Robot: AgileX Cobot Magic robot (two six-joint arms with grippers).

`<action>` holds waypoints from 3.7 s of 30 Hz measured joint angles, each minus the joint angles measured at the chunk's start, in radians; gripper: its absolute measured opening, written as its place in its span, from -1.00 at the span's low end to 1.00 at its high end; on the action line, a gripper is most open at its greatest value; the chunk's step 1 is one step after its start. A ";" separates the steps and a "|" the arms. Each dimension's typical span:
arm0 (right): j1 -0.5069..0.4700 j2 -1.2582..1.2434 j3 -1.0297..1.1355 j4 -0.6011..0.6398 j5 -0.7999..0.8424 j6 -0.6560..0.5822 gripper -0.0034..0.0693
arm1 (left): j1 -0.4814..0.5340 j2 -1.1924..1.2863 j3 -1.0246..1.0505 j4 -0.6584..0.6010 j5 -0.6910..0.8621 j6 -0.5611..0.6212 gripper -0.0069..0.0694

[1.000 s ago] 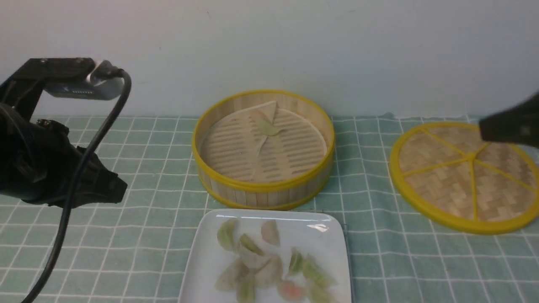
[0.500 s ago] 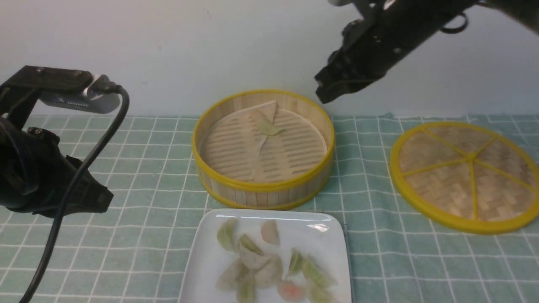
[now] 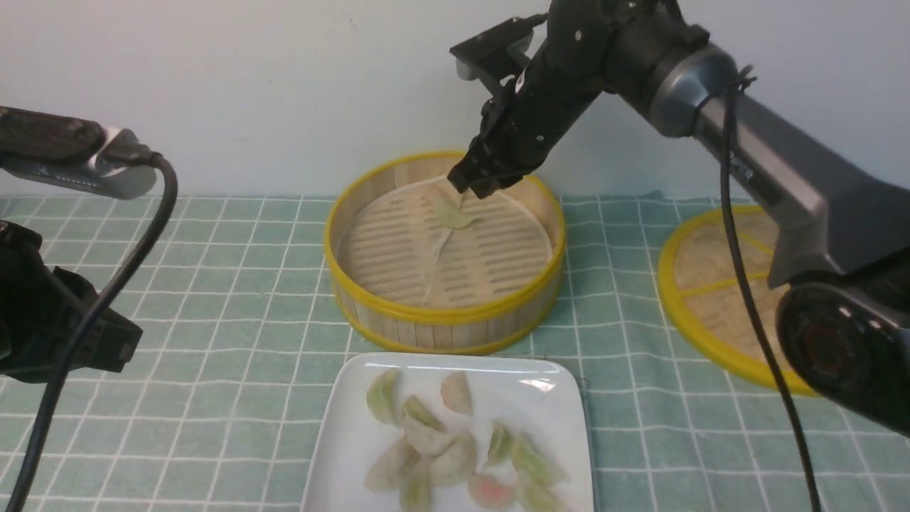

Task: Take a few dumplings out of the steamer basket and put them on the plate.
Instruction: Use the left arm to grab a dumpling from the steamer, then use the left arm to put the dumpling into the plate

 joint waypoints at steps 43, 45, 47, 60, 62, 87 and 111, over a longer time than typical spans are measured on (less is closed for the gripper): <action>0.011 0.031 -0.070 -0.046 0.017 0.181 0.65 | 0.000 0.037 -0.020 -0.021 -0.088 -0.048 -0.83; 0.011 -0.009 -0.066 -0.045 0.017 0.201 0.65 | 0.000 0.067 -0.042 -0.035 -0.091 -0.053 -0.83; 0.011 -0.092 -0.020 -0.043 0.016 0.216 0.61 | 0.000 0.171 -0.111 -0.077 -0.081 -0.049 -0.83; 0.011 -0.756 0.730 -0.111 0.024 0.224 -0.91 | -0.191 0.771 -0.682 -0.070 0.000 0.037 -0.83; 0.011 -0.815 0.796 -0.099 0.025 0.225 -0.93 | -0.224 0.836 -0.752 -0.051 0.003 0.037 -0.83; 0.011 -0.920 0.908 -0.022 0.031 0.215 -0.95 | -0.290 1.491 -1.260 -0.018 -0.319 0.051 0.63; 0.011 -0.920 0.908 0.006 0.031 0.213 -0.95 | -0.293 1.235 -1.278 -0.003 0.115 0.006 -0.52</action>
